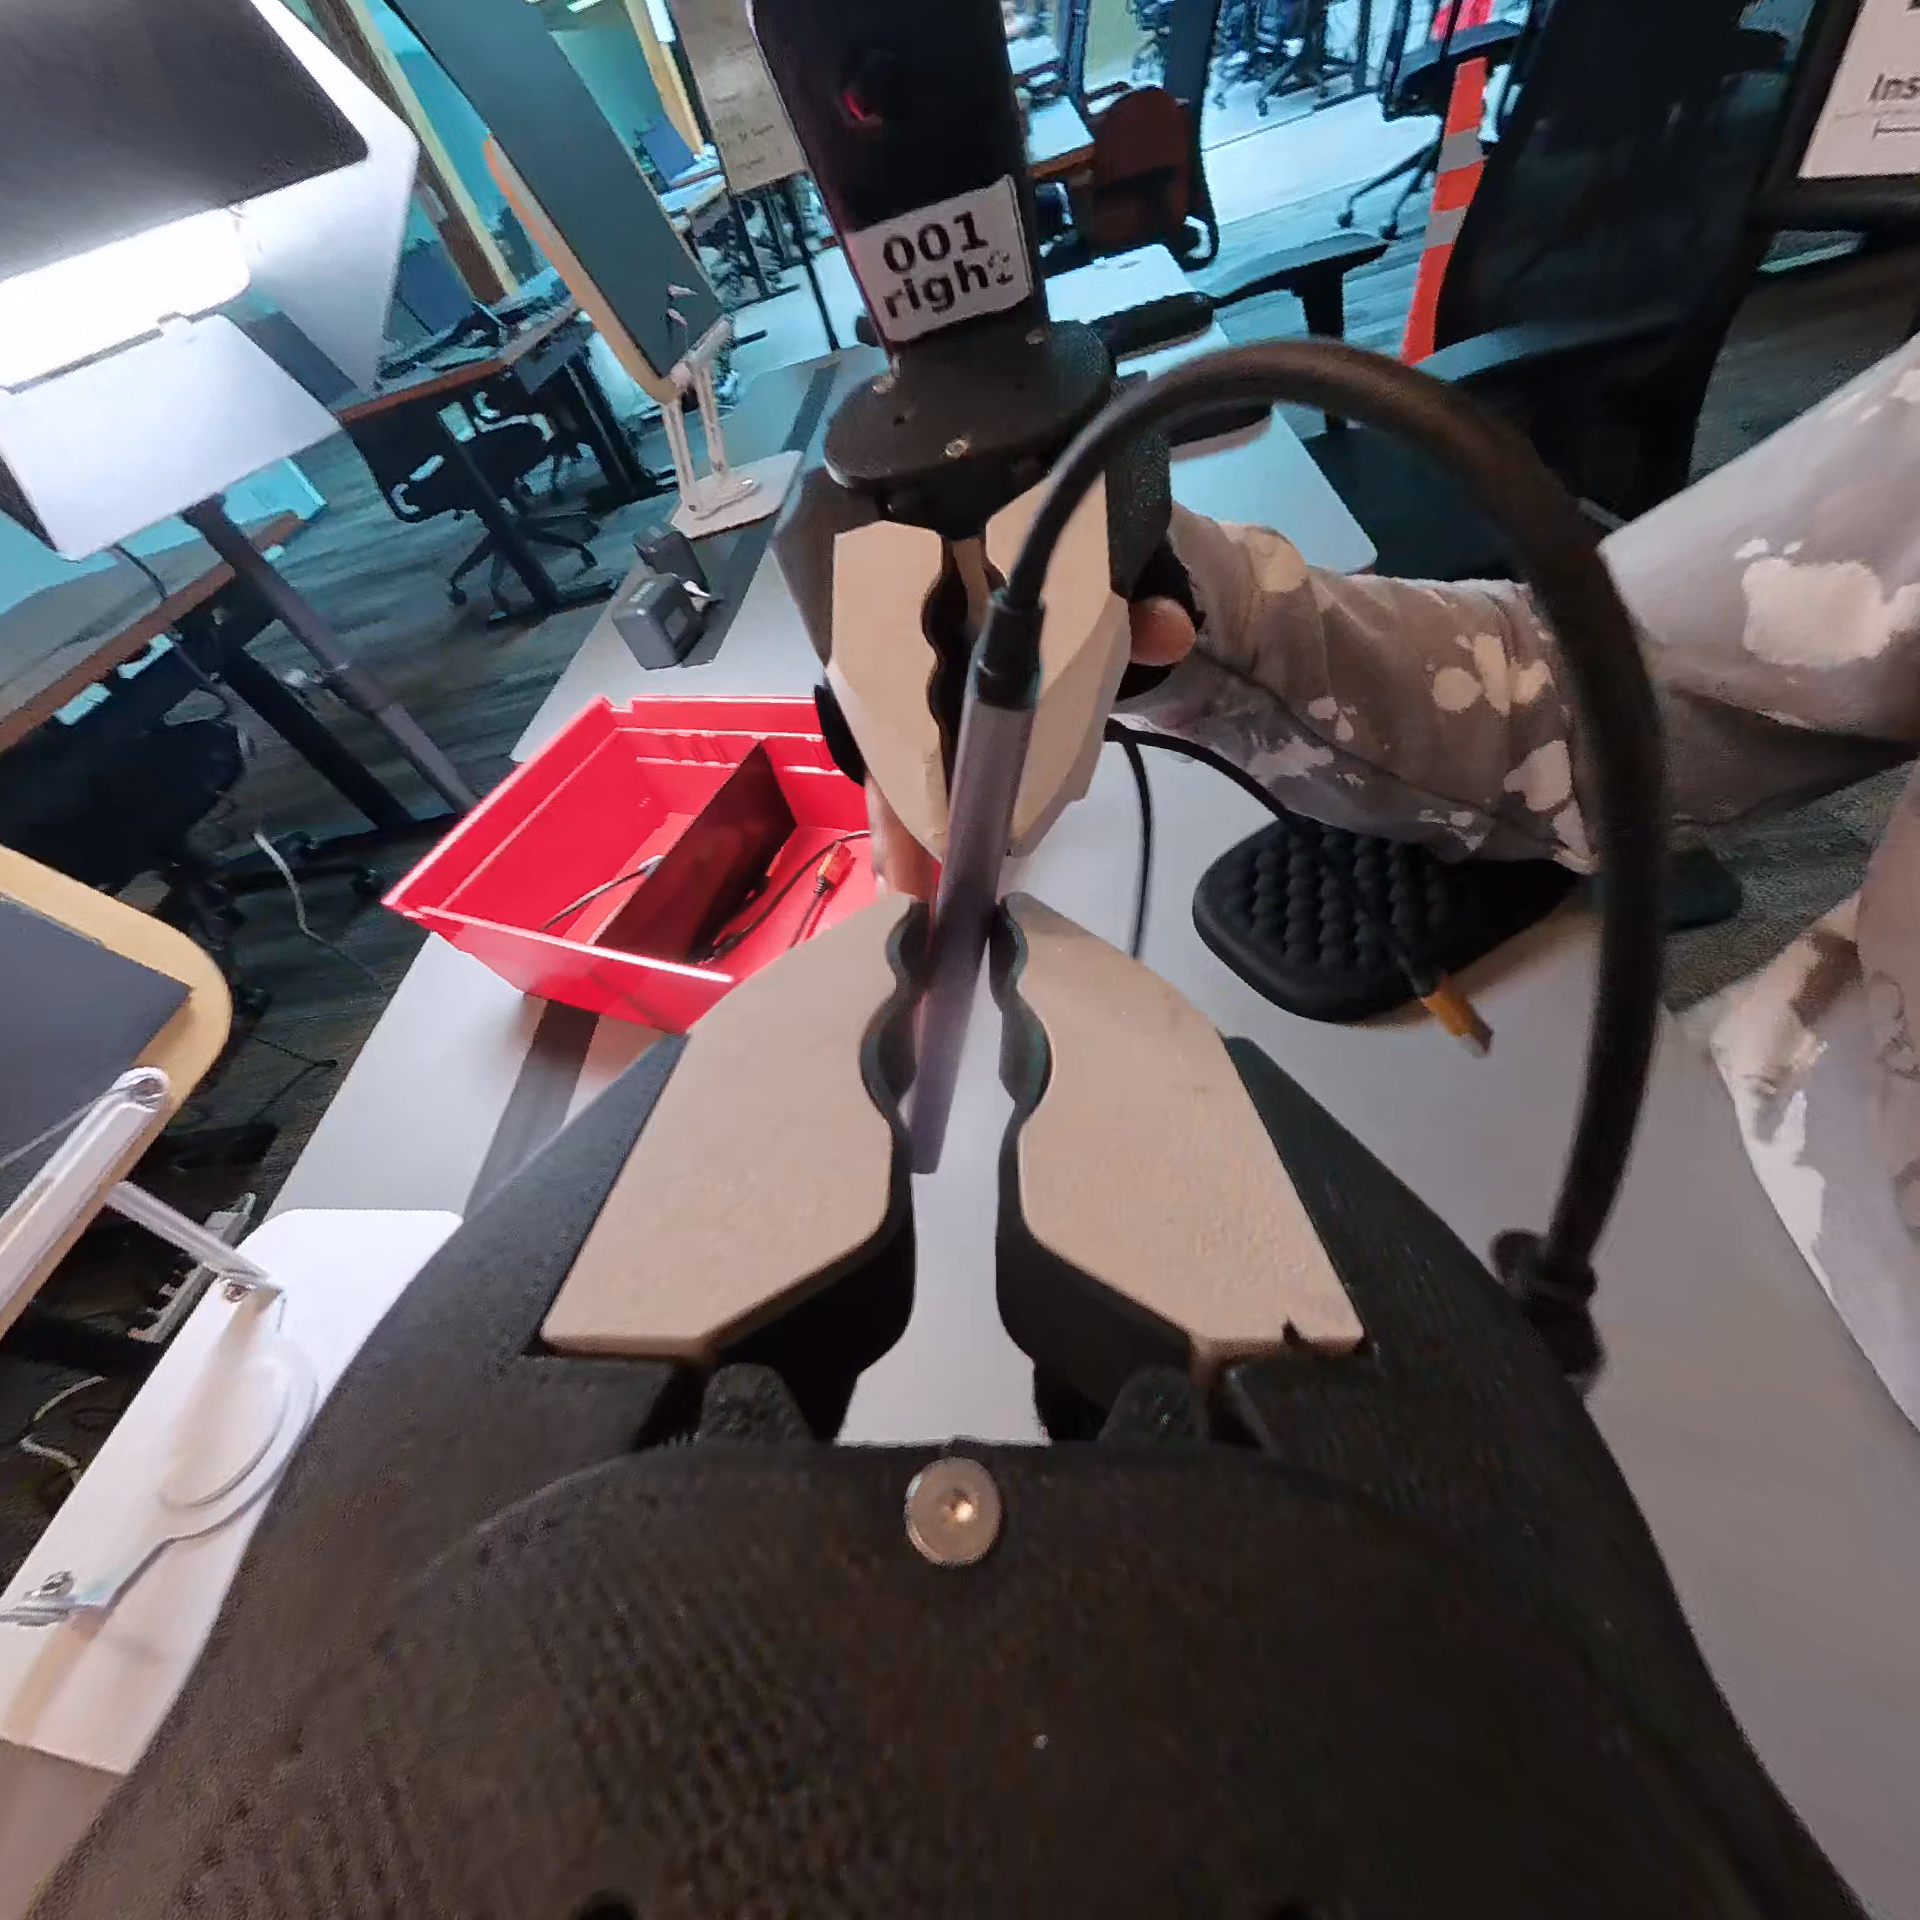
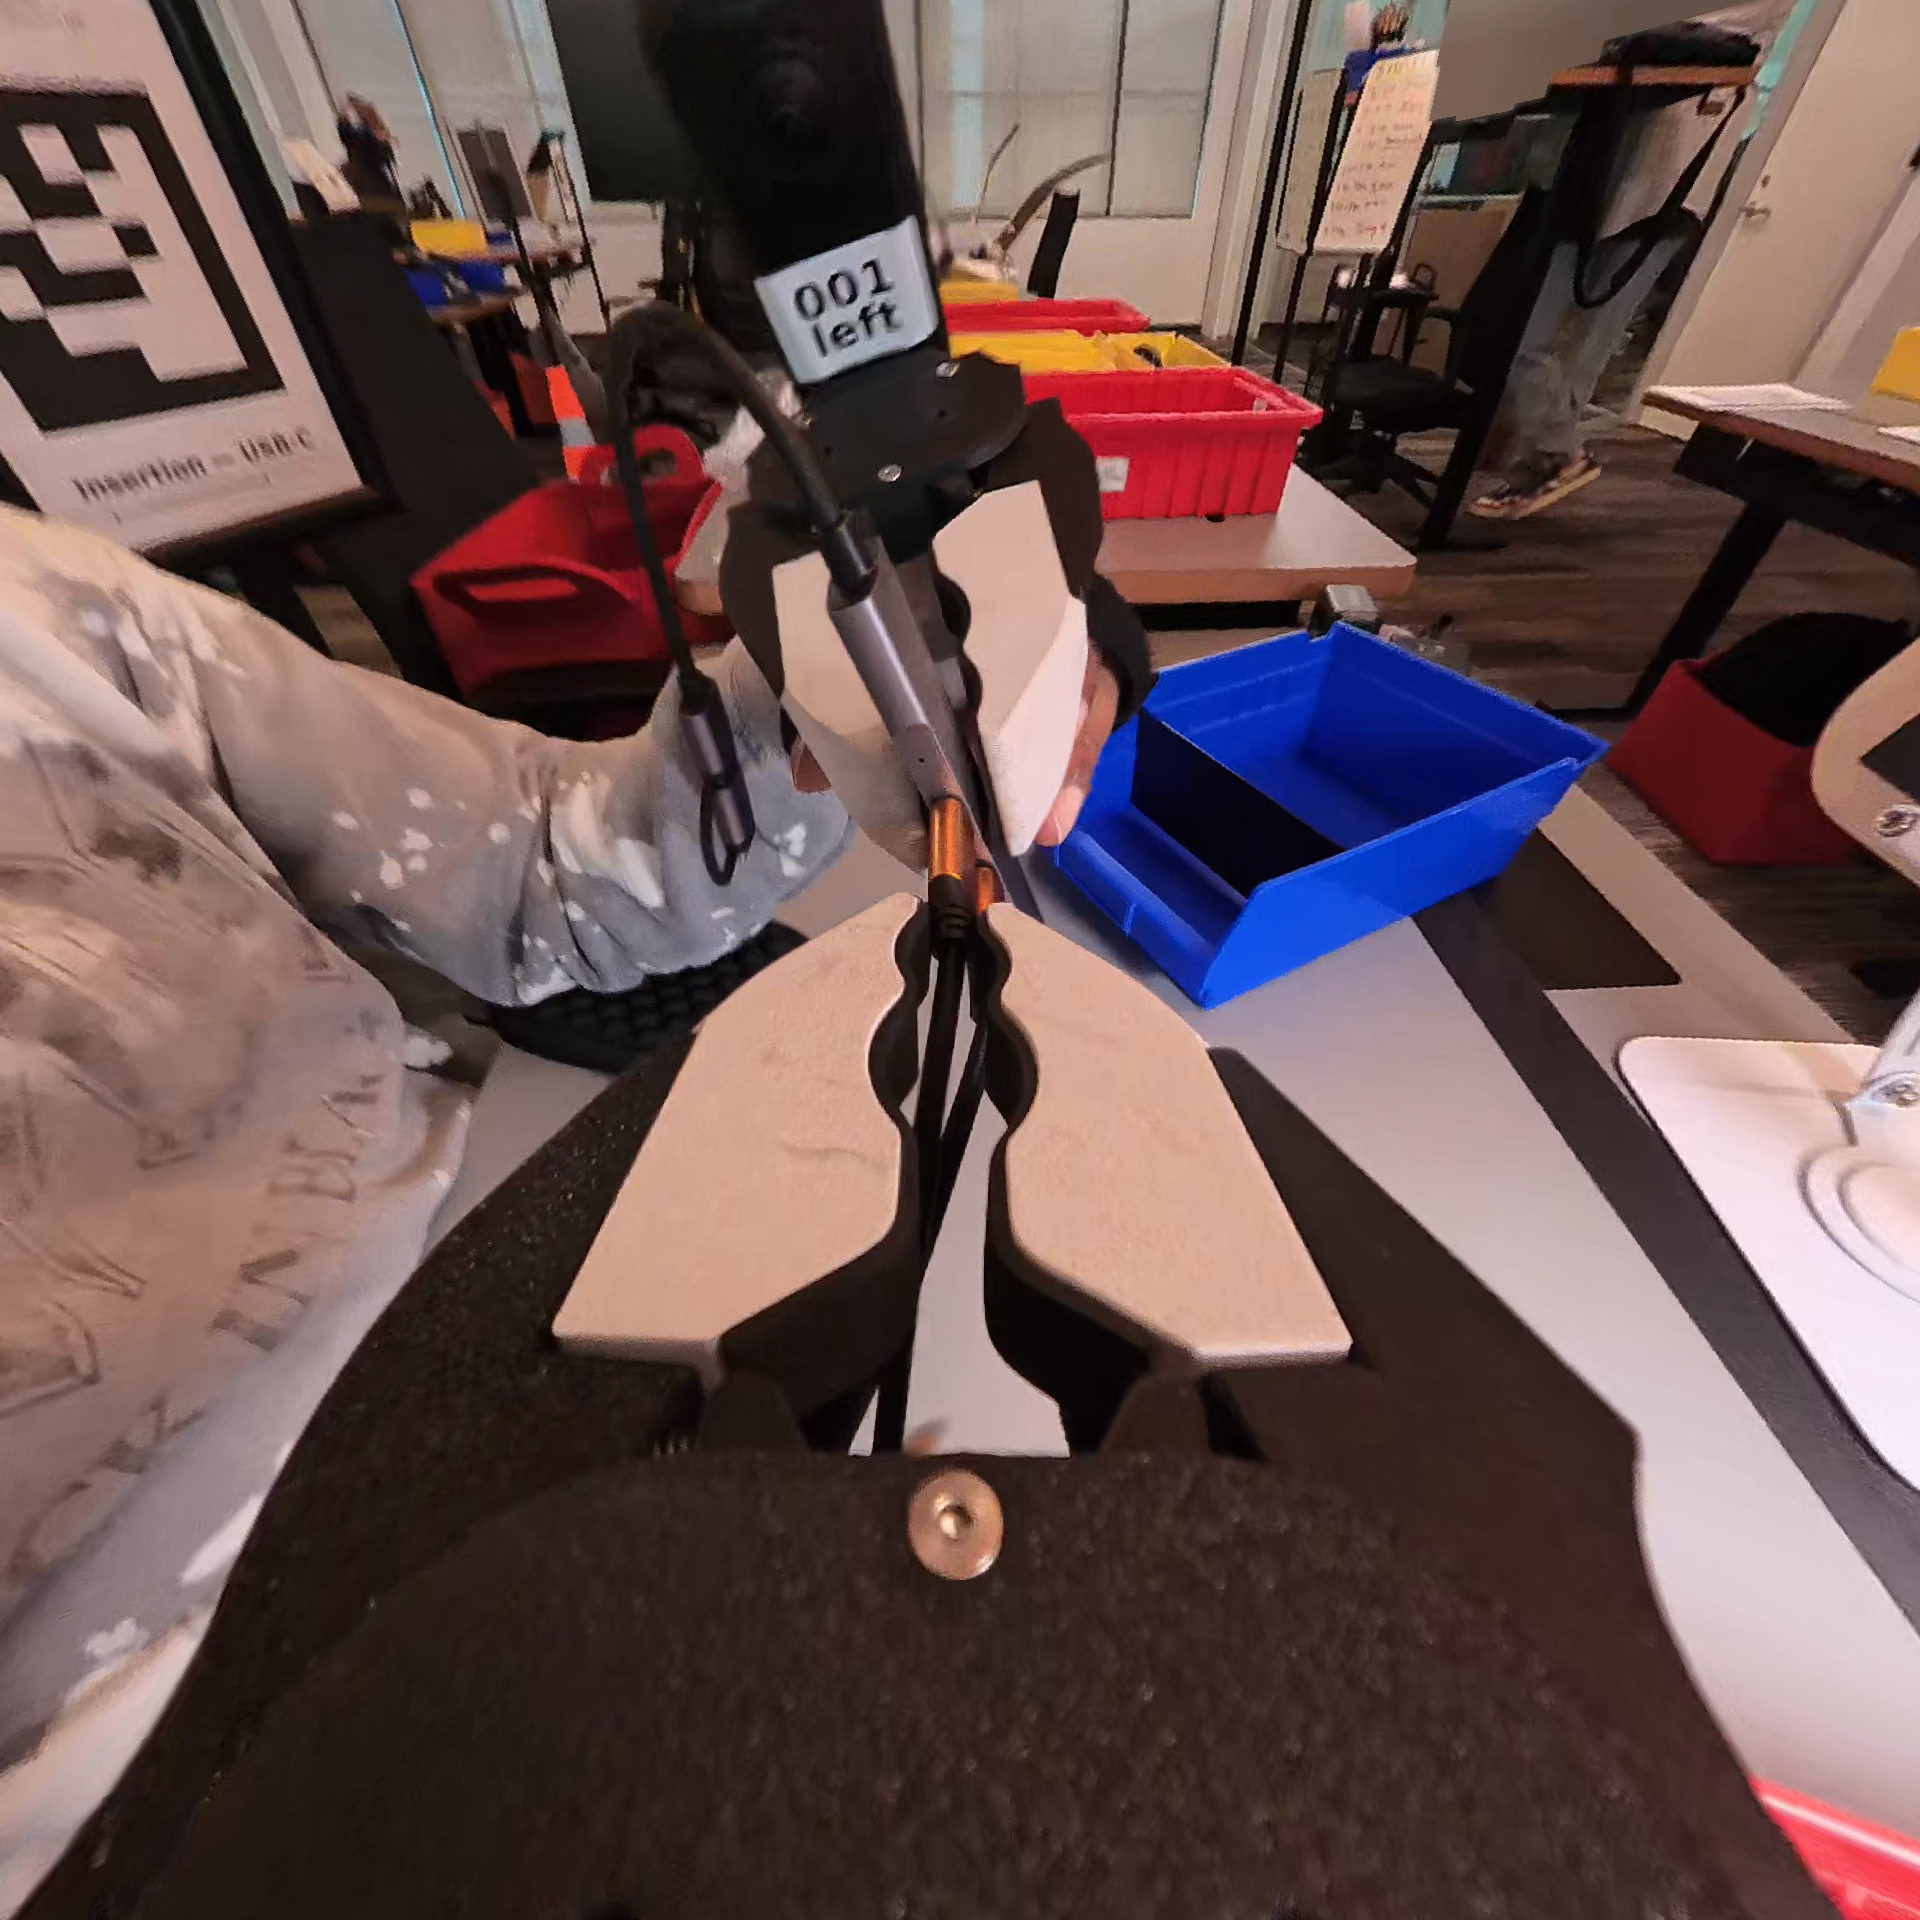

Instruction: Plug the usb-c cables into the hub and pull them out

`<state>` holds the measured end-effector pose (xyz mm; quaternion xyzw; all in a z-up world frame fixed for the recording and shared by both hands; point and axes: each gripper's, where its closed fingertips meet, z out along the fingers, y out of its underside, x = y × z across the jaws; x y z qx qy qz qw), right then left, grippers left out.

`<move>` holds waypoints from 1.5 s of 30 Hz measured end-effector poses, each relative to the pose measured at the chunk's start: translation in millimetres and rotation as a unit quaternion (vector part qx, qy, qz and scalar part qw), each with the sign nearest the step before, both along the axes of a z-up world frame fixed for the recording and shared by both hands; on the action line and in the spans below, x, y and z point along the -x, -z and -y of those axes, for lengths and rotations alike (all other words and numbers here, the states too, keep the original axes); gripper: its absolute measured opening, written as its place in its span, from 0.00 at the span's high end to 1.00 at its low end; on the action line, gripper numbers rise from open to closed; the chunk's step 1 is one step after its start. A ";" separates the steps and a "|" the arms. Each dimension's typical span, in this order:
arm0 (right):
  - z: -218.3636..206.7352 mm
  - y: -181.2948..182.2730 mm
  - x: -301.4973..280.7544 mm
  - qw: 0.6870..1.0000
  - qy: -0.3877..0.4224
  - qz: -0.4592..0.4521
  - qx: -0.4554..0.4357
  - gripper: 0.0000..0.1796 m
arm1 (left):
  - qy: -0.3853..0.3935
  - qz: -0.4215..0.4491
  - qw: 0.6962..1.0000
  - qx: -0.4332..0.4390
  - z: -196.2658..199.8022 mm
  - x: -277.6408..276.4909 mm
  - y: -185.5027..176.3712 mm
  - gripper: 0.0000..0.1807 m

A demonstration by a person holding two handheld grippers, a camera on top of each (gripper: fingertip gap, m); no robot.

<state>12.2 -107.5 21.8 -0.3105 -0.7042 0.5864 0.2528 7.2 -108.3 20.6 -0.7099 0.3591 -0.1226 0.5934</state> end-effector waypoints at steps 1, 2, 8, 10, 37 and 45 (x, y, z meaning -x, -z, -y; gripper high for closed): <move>-1.1 -4.8 1.7 1.000 0.006 -0.005 0.015 0.96 | -0.009 0.011 1.000 -0.004 -1.1 1.5 -5.1 0.94; -1.5 -10.3 2.0 0.999 0.006 -0.013 0.031 0.96 | -0.013 0.030 0.999 -0.002 -1.5 1.7 -10.5 0.94; -40.2 -67.1 -18.6 0.973 0.015 -0.148 0.176 0.94 | 0.022 0.161 0.987 -0.001 9.7 8.4 -39.7 0.95; -68.2 -65.0 -15.1 0.968 0.061 -0.145 0.194 0.95 | 0.032 0.204 0.978 -0.008 14.1 13.7 -51.7 0.94; -7.2 -42.8 13.4 0.978 0.040 -0.182 0.096 0.94 | -0.019 0.263 0.963 -0.055 -13.5 -0.7 -59.2 0.95; -10.8 -43.2 8.2 0.980 0.033 -0.173 0.097 0.95 | -0.008 0.267 0.962 -0.050 -12.7 -1.9 -58.0 0.95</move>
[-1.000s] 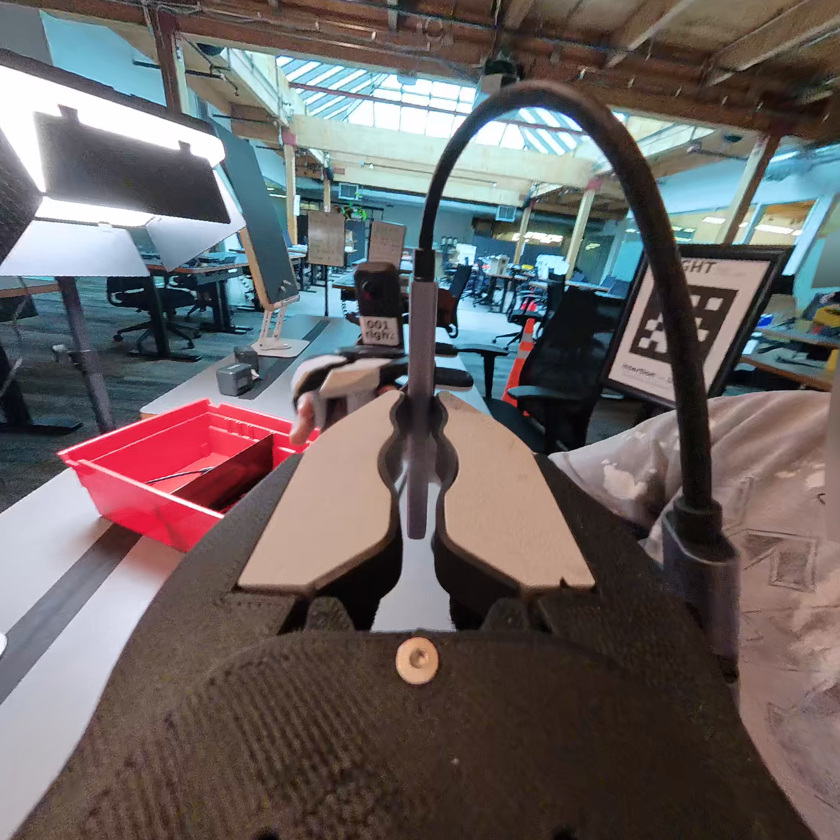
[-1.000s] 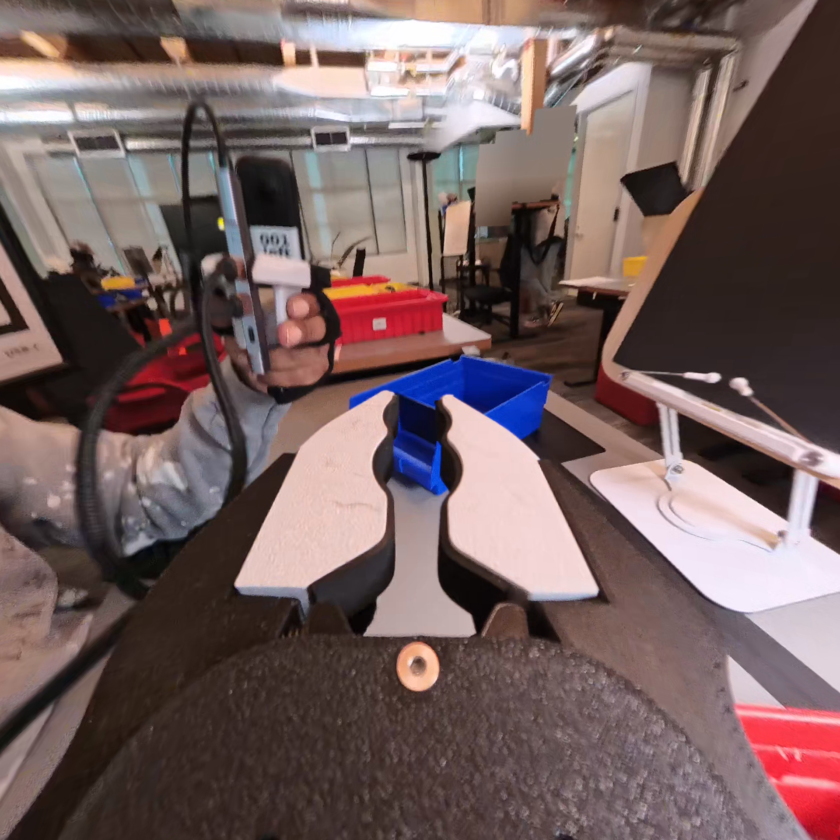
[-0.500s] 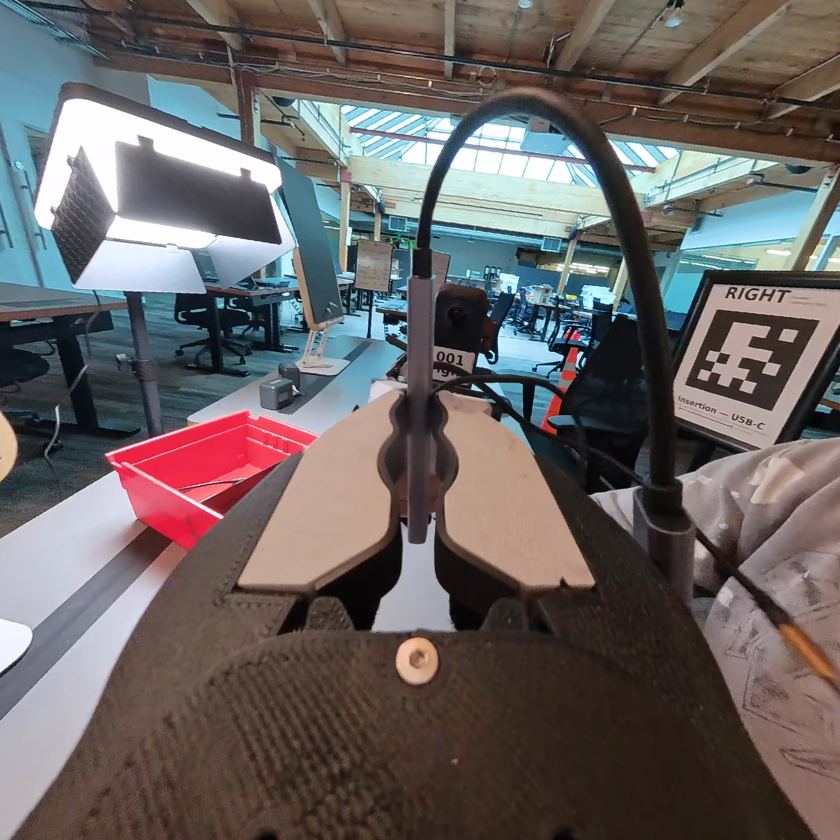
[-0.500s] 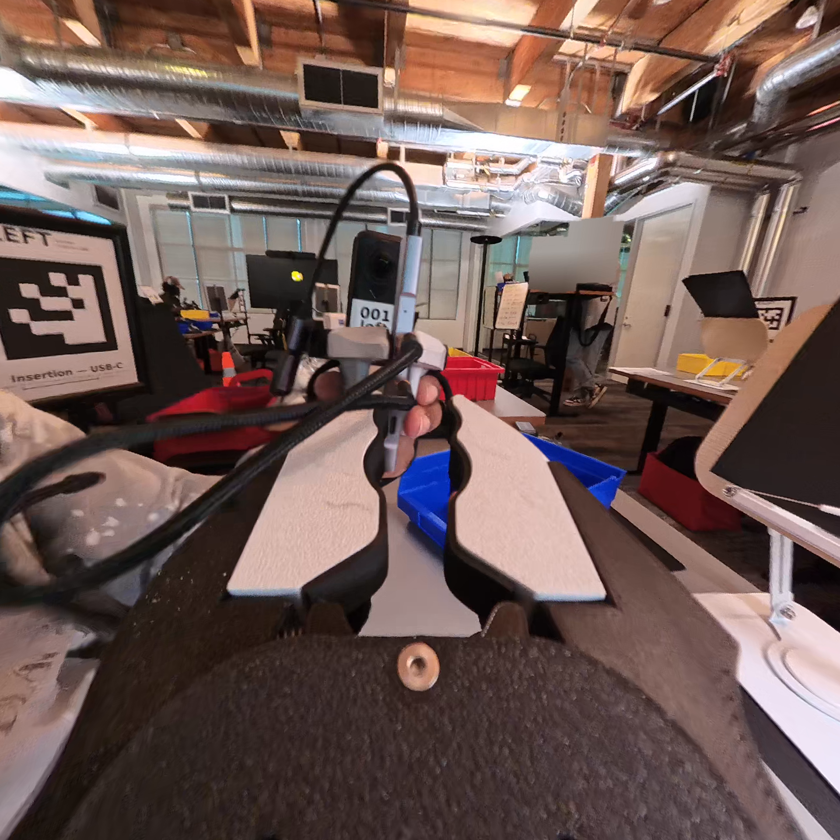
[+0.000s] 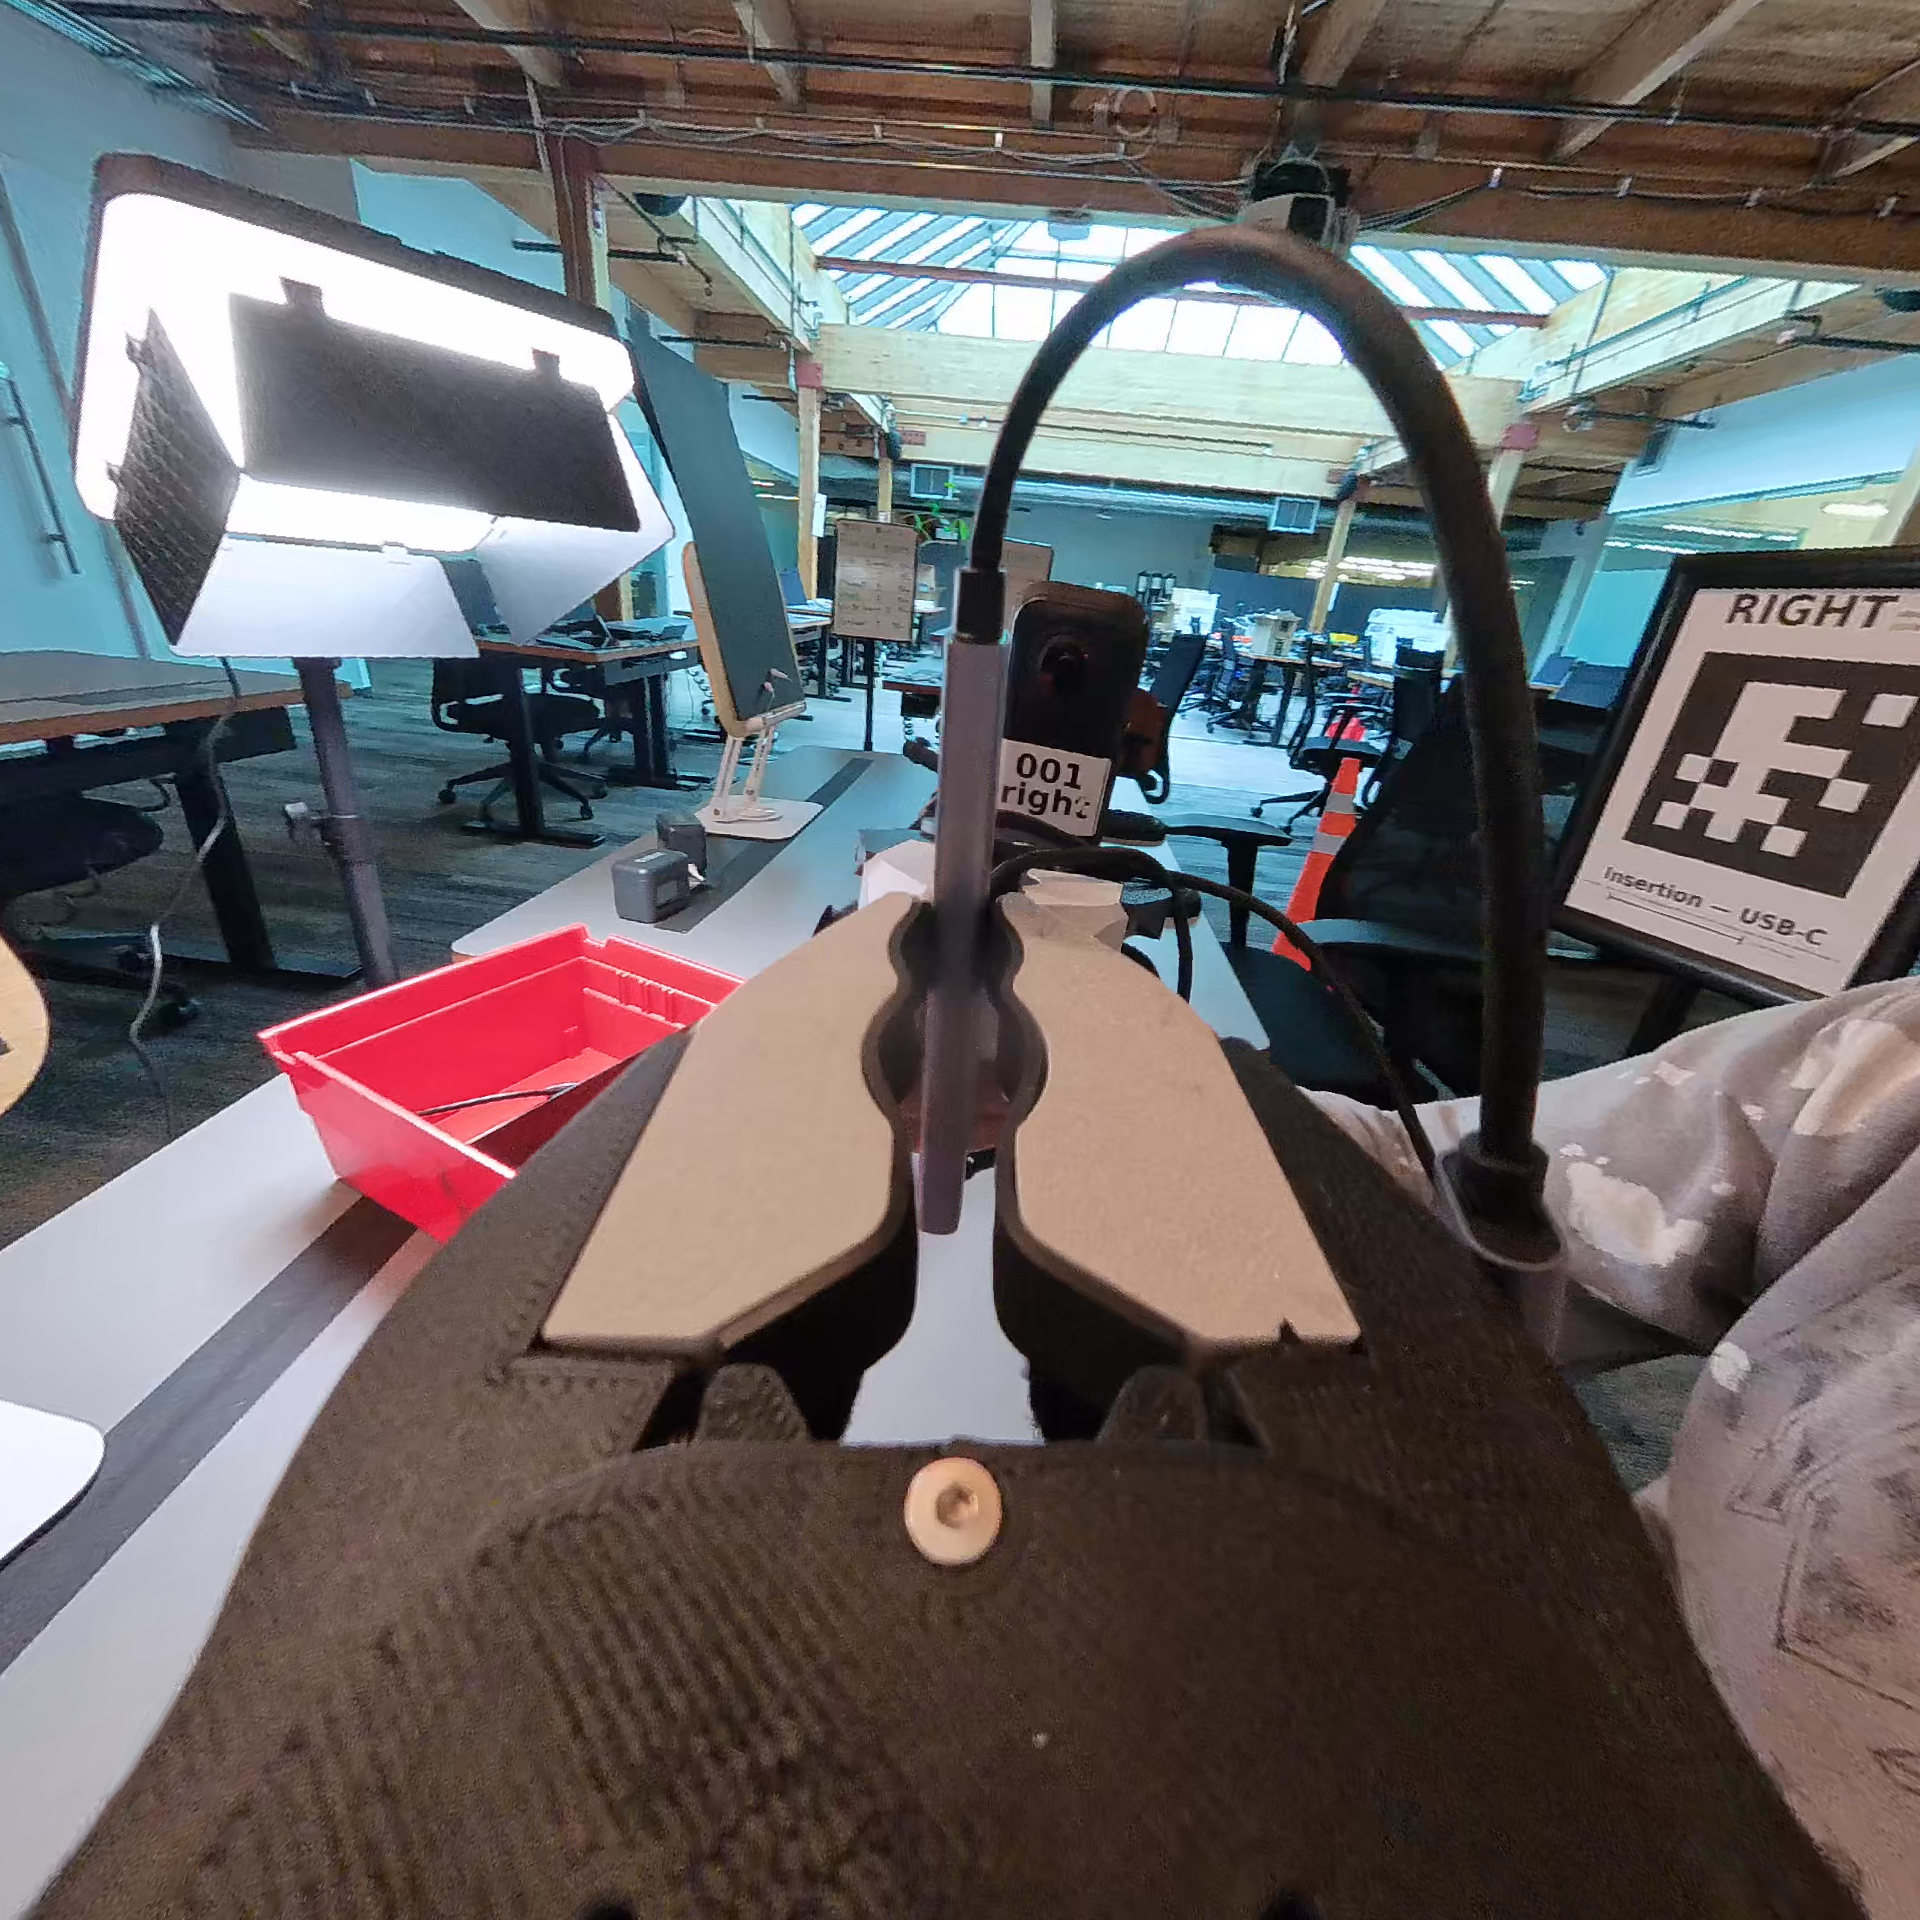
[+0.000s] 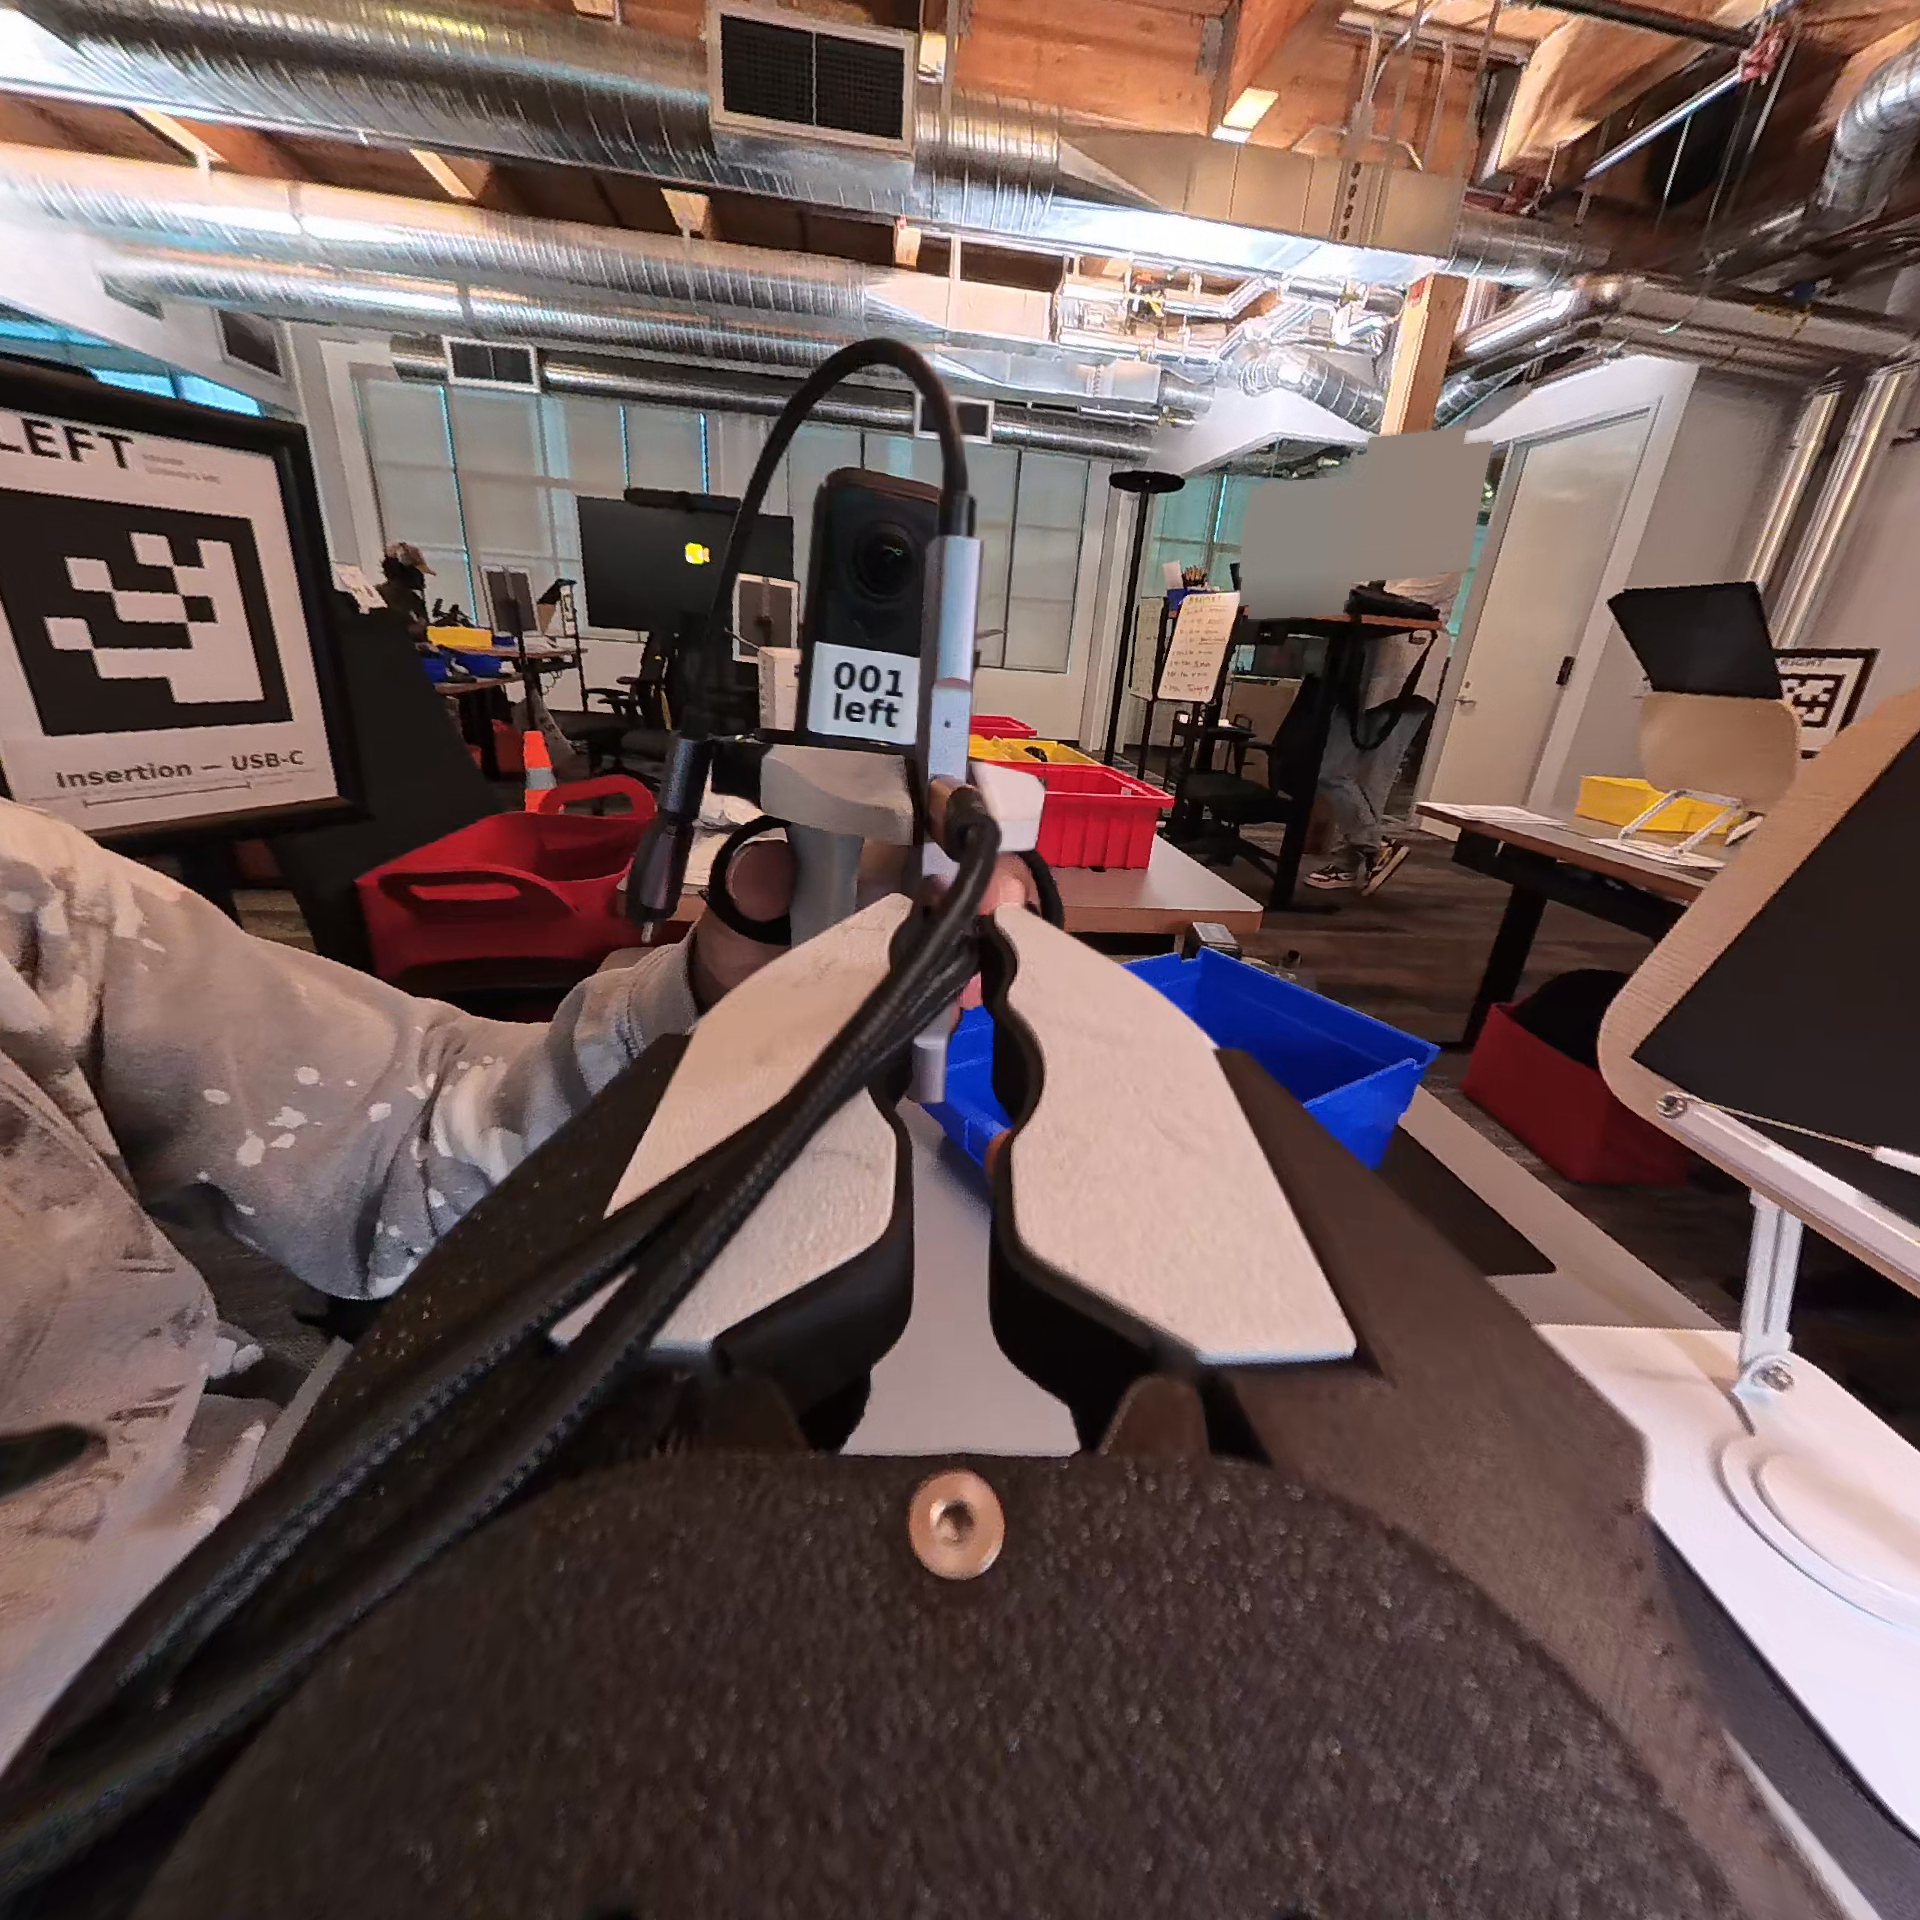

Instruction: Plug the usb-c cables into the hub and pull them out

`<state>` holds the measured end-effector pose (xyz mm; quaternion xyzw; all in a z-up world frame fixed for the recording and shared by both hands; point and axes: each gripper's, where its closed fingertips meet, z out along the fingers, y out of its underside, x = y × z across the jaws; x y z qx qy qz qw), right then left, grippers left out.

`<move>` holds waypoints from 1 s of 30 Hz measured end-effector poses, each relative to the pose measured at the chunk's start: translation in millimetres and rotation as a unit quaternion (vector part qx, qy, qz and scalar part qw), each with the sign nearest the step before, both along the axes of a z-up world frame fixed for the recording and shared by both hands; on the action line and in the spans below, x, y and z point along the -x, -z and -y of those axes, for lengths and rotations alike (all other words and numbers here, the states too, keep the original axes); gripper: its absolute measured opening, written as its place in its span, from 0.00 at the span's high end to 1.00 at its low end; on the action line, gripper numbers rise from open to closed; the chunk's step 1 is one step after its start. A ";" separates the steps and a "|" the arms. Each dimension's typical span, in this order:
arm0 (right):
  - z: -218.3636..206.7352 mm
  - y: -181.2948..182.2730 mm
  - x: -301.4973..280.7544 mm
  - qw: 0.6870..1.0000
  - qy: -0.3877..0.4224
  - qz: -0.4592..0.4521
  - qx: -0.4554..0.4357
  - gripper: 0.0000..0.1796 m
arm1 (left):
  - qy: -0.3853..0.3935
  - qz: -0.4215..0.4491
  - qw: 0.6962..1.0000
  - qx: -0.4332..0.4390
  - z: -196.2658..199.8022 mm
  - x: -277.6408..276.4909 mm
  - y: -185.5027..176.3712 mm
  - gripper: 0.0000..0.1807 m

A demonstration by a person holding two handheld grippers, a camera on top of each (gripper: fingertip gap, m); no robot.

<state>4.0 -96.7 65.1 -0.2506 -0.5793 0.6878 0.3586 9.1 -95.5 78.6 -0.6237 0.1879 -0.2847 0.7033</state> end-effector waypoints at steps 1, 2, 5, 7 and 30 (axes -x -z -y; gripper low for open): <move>1.1 -0.5 -0.3 1.000 -0.004 0.000 0.003 0.96 | 0.003 0.000 1.000 0.002 0.5 0.0 0.1 0.94; 1.6 -1.1 -0.2 1.000 -0.005 -0.002 0.006 0.96 | 0.004 -0.002 1.000 0.003 1.1 0.0 0.7 0.94; 4.1 -2.2 -1.6 1.000 -0.018 -0.001 0.015 0.96 | 0.010 -0.031 0.999 0.008 4.0 -1.8 4.9 0.92; 6.2 -1.0 -2.3 1.000 -0.022 0.002 0.010 0.96 | 0.013 -0.052 0.999 0.008 6.2 -3.1 7.6 0.92; -11.4 30.3 -5.2 0.995 -0.042 0.037 -0.085 0.96 | 0.028 -0.096 0.989 0.111 -9.8 -1.4 43.4 0.94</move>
